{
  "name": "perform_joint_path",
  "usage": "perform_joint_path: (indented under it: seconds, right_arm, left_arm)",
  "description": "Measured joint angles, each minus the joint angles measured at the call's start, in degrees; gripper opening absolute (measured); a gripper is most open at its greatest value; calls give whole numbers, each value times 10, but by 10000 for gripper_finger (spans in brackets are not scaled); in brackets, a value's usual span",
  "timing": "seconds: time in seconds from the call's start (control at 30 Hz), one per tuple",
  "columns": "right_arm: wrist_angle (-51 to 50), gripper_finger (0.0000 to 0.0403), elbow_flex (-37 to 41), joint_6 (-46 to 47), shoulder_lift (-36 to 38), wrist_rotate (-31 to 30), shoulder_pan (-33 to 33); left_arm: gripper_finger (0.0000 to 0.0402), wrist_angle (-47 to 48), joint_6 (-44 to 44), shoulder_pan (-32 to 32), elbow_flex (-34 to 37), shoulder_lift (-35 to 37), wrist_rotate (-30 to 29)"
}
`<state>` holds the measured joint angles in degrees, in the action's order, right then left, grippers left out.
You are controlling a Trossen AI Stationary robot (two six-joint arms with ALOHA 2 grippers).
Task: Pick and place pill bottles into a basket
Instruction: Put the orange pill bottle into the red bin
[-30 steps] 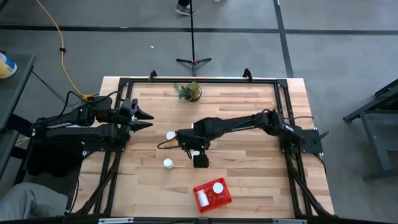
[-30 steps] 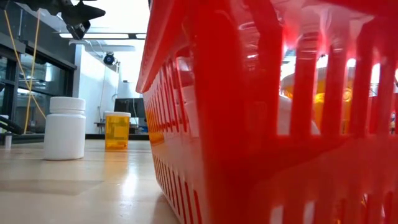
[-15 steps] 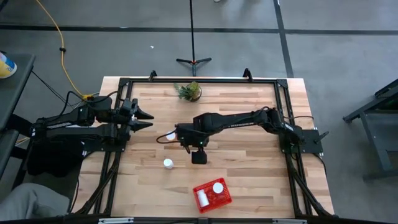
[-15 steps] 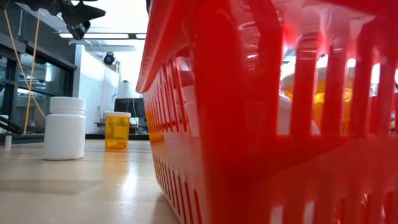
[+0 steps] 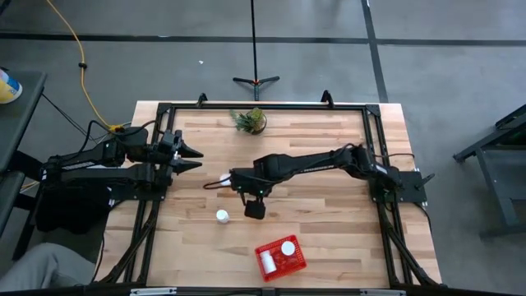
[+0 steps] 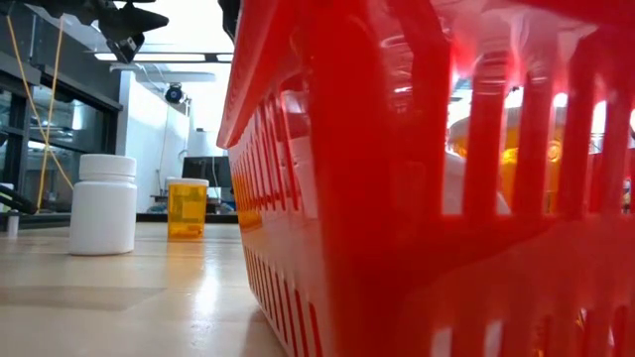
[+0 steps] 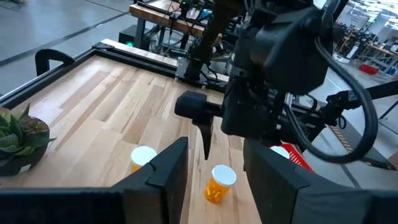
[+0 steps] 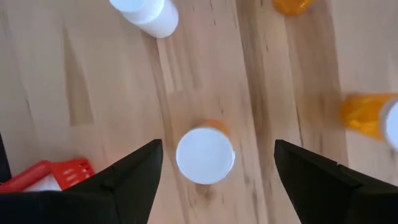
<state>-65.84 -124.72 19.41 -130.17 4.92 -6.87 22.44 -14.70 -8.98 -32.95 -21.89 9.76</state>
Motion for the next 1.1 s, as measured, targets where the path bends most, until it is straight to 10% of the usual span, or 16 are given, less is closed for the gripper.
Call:
perform_joint_path:
  seconds: [1.1]
  right_arm:
    - [8,299,0,111,-69,20,-25]
  left_arm:
    - [191,13,-1,0,0,0,14]
